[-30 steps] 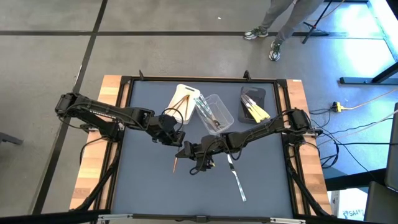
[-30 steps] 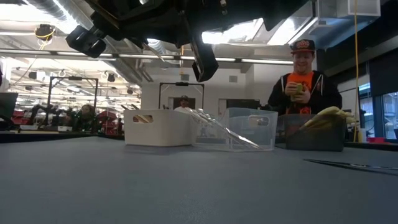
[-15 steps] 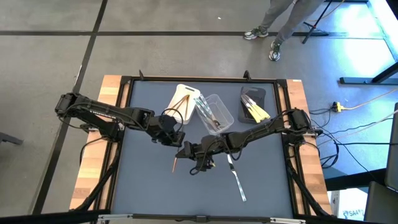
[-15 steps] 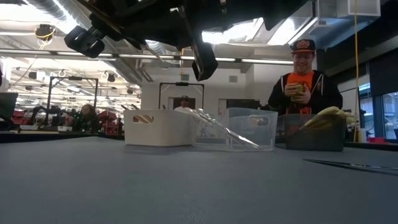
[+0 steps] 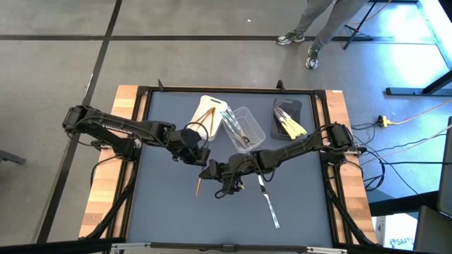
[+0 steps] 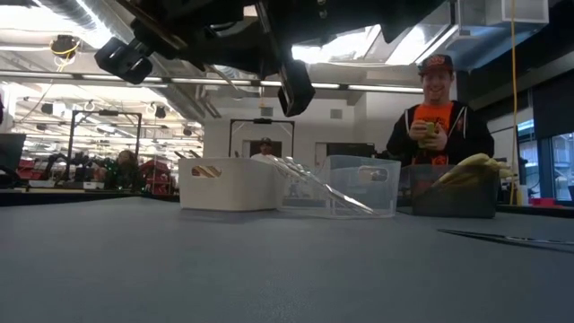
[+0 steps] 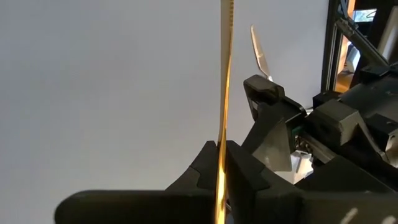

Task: Sort silverware by color (type)
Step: Put the gold knife into the white bin

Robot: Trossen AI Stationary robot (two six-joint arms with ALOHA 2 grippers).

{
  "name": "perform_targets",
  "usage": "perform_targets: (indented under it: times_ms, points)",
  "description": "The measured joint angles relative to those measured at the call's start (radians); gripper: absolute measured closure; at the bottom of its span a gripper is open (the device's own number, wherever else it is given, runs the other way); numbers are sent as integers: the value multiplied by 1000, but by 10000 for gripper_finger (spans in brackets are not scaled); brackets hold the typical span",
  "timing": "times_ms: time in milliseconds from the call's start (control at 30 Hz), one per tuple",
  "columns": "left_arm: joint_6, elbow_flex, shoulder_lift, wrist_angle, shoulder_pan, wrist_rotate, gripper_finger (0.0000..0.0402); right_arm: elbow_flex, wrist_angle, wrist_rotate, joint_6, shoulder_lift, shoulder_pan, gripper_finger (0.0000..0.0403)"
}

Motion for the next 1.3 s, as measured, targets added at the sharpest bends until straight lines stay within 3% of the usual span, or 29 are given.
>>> perform_targets:
  times_ms: [133, 400, 600, 867, 1100, 1300]
  points:
    - [22, 0, 0, 0, 30, 37, 396, 0, -4, 53, 48, -1, 7, 268]
    - [152, 0, 0, 1, 124, 103, 390, 0, -47, 276, 79, -3, 49, 269]
    - [261, 0, 0, 2, 204, 158, 388, 0, -156, 349, 148, -5, 52, 269]
    - [424, 0, -1, 2, 344, 218, 387, 0, -312, 356, 323, -5, 51, 269]
    - [544, 0, -1, 2, 512, 326, 386, 0, -332, 350, 465, -5, 51, 269]
    - [557, 0, 33, 0, 643, 392, 386, 0, -330, 292, 604, -5, 51, 269]
